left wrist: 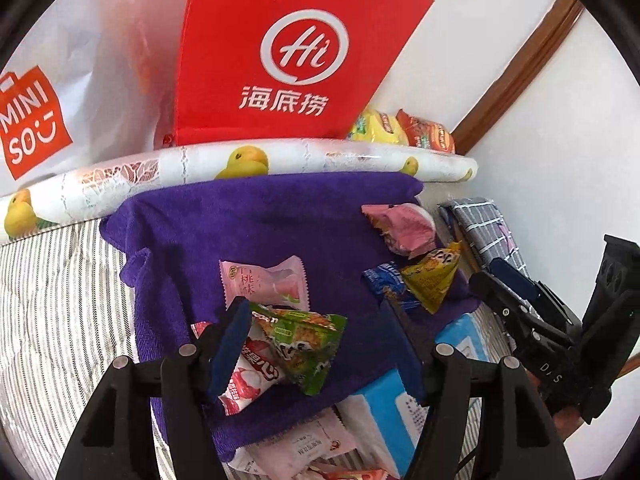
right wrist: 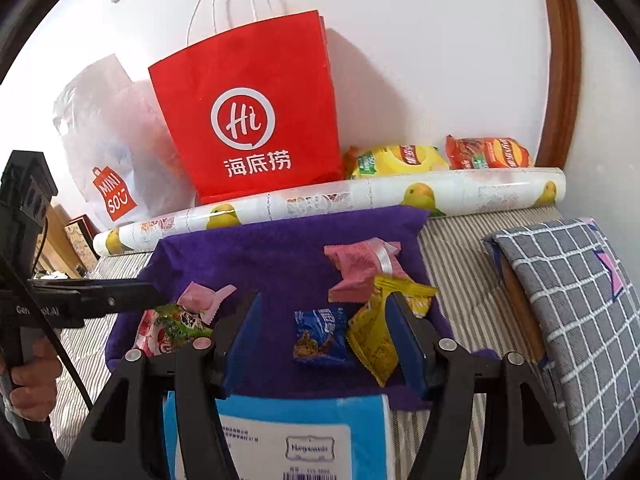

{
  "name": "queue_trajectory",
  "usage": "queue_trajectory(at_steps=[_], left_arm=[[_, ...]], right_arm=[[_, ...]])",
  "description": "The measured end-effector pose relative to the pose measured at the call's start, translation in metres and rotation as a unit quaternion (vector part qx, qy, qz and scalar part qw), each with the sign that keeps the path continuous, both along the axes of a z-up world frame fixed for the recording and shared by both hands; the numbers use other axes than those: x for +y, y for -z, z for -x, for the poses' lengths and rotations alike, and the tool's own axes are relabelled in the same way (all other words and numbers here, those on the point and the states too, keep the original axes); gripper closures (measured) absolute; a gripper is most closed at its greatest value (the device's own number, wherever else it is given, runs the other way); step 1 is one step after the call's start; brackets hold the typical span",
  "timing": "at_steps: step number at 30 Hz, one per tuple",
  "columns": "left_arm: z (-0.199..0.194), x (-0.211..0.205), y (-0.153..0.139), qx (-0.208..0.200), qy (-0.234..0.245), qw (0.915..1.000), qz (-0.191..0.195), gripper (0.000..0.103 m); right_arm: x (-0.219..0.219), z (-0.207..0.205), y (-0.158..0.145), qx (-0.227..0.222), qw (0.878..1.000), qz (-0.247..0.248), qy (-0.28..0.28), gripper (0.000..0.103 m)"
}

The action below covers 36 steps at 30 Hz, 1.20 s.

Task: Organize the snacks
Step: 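Lower the green chip bag onto the towel and open the left gripper, then move both open grippers back toward the remaining snack pile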

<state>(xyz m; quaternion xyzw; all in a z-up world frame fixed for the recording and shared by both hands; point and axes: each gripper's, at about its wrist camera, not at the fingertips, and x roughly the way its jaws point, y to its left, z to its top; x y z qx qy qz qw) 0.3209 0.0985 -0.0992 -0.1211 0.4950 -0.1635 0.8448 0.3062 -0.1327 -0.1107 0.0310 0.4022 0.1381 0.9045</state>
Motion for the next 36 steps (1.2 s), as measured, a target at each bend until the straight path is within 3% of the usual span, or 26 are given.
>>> queue_trajectory(at_steps=[9, 23, 36], left_arm=[[0.011, -0.005, -0.019, -0.019, 0.010, 0.9998, 0.001, 0.038], [0.030, -0.018, -0.041, -0.039, 0.033, 0.9986, 0.009, 0.038], [0.046, -0.028, -0.053, -0.054, 0.053, 0.9970, 0.014, 0.038]], right_arm=[[-0.015, 0.017, -0.016, 0.003, 1.000, 0.015, 0.021, 0.031], [-0.048, 0.050, -0.016, 0.047, 0.997, 0.007, 0.054, 0.031], [-0.061, 0.086, -0.012, 0.061, 0.995, 0.009, 0.078, 0.031]])
